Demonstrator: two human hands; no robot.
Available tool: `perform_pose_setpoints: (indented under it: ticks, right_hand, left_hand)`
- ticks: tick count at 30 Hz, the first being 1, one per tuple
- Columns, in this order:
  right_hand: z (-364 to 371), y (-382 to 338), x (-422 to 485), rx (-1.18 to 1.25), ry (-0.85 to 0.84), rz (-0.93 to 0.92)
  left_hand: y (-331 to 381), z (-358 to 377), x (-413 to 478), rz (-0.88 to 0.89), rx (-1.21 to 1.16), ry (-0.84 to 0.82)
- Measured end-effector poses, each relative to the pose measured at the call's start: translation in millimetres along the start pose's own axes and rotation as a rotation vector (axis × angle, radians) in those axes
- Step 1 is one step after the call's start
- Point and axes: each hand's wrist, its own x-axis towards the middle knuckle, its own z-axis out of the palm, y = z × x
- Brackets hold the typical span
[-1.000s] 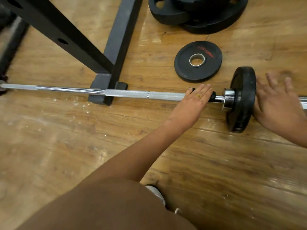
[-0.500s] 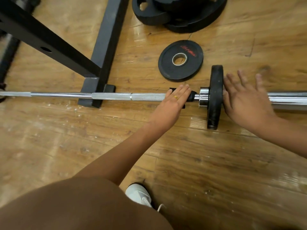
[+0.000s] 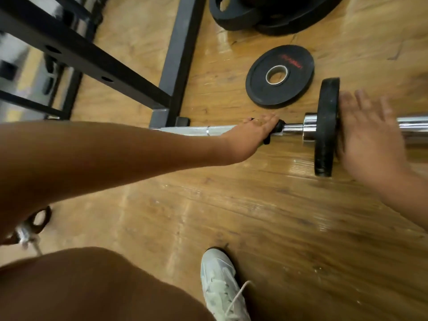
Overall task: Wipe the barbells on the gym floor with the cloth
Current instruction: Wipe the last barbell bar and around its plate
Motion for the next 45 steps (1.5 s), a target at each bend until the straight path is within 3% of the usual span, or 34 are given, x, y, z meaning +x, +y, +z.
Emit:
perform_pose_setpoints:
  ticks: [3,9,14,19,25,31,36,45]
  right_hand:
    - [4.3,-5.0,-4.2,0.012,-0.006,0.017]
    - [7.5,0.8,-6.1,0.086,0.044,-0.002]
    - [5.1,-1.2,-7.5,0.1,0.041,0.006]
    - [0.4,-3.8,-7.8,0.109,0.027,0.027]
    - [-0.5,-5.4,-6.6,0.085,0.004,0.046]
    - [-0.9,-4.8,-3.6,0.108,-0.001,0.069]
    - [-1.4,-3.3,-2.2,0.106,-0.006,0.066]
    - [-1.2,-6.4,-3.8,0.132,0.021,0.09]
  left_hand:
    - [10.9,4.8,6.5,-0.009,-0.031,0.038]
    - [40.7,41.9,-2.6,-0.241,-0.264,0.318]
    - [58.3,52.5,3.6,-0.213,-0.329,0.397]
    - [35.9,55.3,9.0,-0.548,-0.477,0.512]
    - [52.3,61.2,9.7,-0.179,-0.365,0.499]
    - [52.0,62.0,19.9,-0.449,-0.514,0.556]
    - [60.0,62.3,14.8,-0.148,-0.393,0.564]
    - [6.8,50.6,23.3,-0.349,-0.514,0.507]
